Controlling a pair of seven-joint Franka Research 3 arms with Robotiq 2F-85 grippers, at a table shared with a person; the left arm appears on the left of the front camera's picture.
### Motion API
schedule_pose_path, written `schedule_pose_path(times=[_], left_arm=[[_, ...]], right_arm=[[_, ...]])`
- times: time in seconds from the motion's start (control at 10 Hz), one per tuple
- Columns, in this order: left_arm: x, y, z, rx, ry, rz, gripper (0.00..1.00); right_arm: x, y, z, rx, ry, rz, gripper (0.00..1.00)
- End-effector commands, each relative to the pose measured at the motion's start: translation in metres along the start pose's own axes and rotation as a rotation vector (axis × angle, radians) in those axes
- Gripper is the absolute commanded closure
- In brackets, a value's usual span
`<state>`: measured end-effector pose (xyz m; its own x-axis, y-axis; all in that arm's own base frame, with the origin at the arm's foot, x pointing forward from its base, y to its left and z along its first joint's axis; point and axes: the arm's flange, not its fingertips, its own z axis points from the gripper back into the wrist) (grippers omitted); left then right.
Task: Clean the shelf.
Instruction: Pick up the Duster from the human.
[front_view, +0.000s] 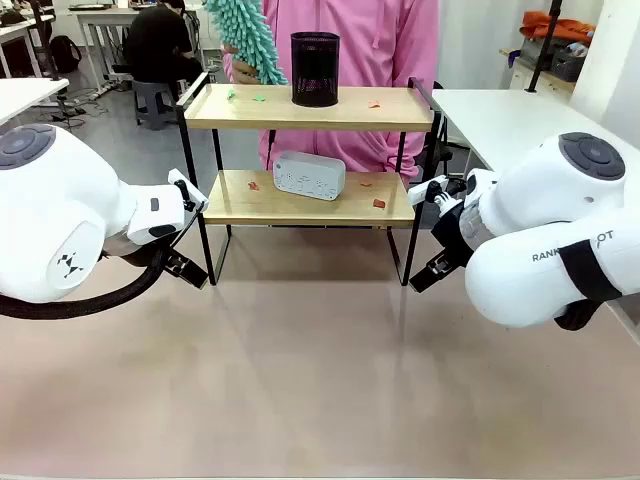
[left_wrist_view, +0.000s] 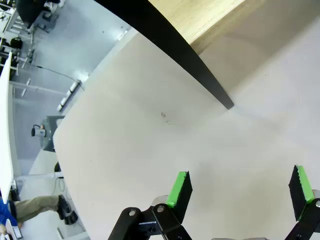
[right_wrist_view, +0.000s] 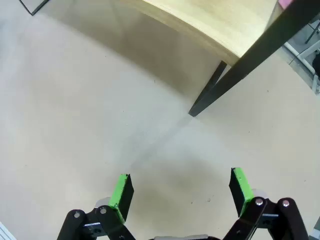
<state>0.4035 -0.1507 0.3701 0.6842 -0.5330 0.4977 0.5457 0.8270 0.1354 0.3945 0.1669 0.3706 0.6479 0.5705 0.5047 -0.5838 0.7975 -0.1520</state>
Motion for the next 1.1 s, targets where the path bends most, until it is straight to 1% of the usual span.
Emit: schedule_pose_path(times=[0.0,0.9,1.0], left_arm=[[0.0,0.0,0.0,0.0,0.0,0.0,0.0],[0.0,0.0,0.0,0.0,0.0,0.001,0.0],[-0.007,0.006,0.036,-0.351,0.032,-0.104,0.0]], right_arm=[[0.0,0.0,0.0,0.0,0.0,0.0,0.0],[0.0,0.0,0.0,0.0,0.0,0.0,0.0],[0.0,0.0,0.0,0.0,0.0,0.001,0.0]])
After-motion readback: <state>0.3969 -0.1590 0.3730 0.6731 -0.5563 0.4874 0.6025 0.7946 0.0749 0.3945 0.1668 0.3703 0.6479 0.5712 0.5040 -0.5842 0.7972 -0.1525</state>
